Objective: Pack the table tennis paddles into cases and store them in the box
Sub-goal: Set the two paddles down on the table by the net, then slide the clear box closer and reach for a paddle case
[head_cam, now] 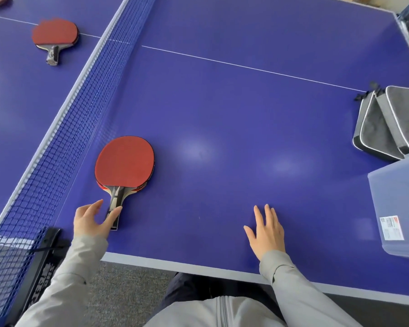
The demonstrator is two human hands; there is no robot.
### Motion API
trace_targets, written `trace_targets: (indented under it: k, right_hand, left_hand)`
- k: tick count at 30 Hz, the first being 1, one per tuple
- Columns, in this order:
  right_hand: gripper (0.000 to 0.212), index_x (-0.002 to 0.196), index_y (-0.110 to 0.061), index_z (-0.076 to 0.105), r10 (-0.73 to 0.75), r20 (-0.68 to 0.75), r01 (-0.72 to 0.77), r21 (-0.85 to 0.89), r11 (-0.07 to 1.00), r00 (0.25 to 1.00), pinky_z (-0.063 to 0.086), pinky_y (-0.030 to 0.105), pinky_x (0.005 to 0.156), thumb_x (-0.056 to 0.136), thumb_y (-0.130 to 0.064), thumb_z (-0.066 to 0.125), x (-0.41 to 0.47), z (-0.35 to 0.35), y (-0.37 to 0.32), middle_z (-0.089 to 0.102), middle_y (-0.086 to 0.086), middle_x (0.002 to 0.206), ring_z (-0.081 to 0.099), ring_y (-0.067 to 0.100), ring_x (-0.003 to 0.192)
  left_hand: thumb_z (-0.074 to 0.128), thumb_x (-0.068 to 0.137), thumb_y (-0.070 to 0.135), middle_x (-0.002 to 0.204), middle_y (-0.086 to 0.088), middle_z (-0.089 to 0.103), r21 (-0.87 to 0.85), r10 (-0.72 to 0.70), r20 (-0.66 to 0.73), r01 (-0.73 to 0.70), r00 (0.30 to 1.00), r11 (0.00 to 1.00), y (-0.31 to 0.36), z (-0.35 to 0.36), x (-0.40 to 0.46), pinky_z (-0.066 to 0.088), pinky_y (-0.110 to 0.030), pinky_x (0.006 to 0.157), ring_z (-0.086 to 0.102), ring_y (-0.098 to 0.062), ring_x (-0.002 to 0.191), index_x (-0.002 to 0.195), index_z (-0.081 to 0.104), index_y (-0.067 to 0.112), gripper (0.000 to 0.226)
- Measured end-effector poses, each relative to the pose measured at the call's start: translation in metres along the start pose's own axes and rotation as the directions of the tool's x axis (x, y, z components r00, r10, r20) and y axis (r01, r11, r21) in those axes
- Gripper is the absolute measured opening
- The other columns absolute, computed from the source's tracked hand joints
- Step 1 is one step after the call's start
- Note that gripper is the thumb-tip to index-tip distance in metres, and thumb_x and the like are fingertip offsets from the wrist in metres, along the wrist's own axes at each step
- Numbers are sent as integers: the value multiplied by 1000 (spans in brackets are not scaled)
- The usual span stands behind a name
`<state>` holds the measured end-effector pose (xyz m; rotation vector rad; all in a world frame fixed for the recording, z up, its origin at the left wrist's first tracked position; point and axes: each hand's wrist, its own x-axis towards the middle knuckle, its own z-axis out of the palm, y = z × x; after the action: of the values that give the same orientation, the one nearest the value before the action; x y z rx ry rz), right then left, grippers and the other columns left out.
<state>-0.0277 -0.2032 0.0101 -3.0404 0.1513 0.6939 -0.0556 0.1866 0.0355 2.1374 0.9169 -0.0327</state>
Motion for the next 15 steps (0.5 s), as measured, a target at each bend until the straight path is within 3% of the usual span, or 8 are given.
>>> trace_targets:
  k: [3, 5, 7, 9, 10, 13, 15]
  right_hand:
    - [64, 151, -24, 9, -4, -12, 4, 13, 1000, 1000, 22, 39, 116, 97, -50, 33, -3, -2, 2, 1, 6, 160, 2, 25, 148]
    - [64, 151, -23, 8, -3, -11, 4, 18, 1000, 1000, 21, 39, 116, 97, -50, 32, -5, -4, 4, 2, 6, 160, 2, 24, 148]
    - [65, 151, -23, 7, 7, -4, -6, 31, 1000, 1000, 19, 39, 117, 98, -50, 31, -7, -8, 7, 2, 6, 160, 2, 24, 148]
    - [64, 151, -23, 6, 21, -4, -21, 47, 999, 1000, 18, 40, 118, 98, -50, 30, -8, -12, 13, 2, 5, 160, 1, 24, 148]
    - [64, 151, -23, 6, 26, -9, -26, 54, 998, 1000, 17, 40, 118, 98, -49, 30, -9, -15, 16, 2, 5, 160, 2, 24, 148]
    - [64, 151, -23, 6, 35, -16, -34, 56, 998, 999, 17, 41, 118, 98, -49, 30, -11, -23, 29, 3, 5, 160, 3, 24, 148]
    - [64, 151, -23, 6, 36, -8, -35, 63, 997, 999, 17, 41, 118, 98, -49, 31, -12, -28, 39, 3, 5, 160, 3, 25, 148]
  left_hand:
    - [74, 78, 29, 131, -14, 46, 231, 229, -4, -222, 973, 947, 17, 8, -12, 34, -51, 101, 40, -38, 120, 131, 52, 10, 61]
    - [64, 80, 49, 133, -13, 50, 328, 390, 81, -394, 917, 859, 34, 18, -24, 36, -53, 95, 42, -38, 123, 130, 54, 11, 63]
    - [26, 82, 75, 132, -14, 54, 386, 468, 242, -527, 850, 757, 52, 35, -35, 41, -53, 93, 49, -37, 123, 127, 57, 6, 88]
    - [-5, 76, 80, 139, -12, 50, 439, 479, 383, -612, 790, 658, 70, 58, -42, 40, -50, 98, 46, -33, 129, 131, 54, 7, 109]
    - [-10, 75, 78, 145, -9, 43, 474, 464, 444, -640, 767, 605, 78, 72, -44, 37, -47, 103, 39, -29, 135, 136, 48, 10, 108]
    - [14, 89, 68, 159, 2, 11, 554, 399, 584, -706, 707, 440, 92, 112, -50, 15, -37, 117, 10, -16, 146, 150, 15, 23, 75]
    - [22, 91, 64, 159, 5, 4, 557, 361, 637, -731, 681, 395, 107, 132, -58, 7, -36, 118, 4, -14, 146, 150, 8, 25, 72]
